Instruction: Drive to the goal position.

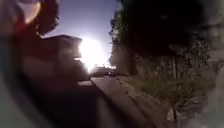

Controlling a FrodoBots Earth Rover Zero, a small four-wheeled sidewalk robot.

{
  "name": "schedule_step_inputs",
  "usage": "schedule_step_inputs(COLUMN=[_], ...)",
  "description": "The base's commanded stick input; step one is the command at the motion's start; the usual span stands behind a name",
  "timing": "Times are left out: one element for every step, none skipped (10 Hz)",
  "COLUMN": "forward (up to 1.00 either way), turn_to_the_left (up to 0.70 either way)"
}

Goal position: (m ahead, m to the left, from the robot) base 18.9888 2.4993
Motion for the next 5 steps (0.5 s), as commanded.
schedule_step_inputs(forward=[0.85, 0.85, 0.85, 0.85, 0.85], turn_to_the_left=[0.00, 0.00, 0.00, 0.00, 0.00])
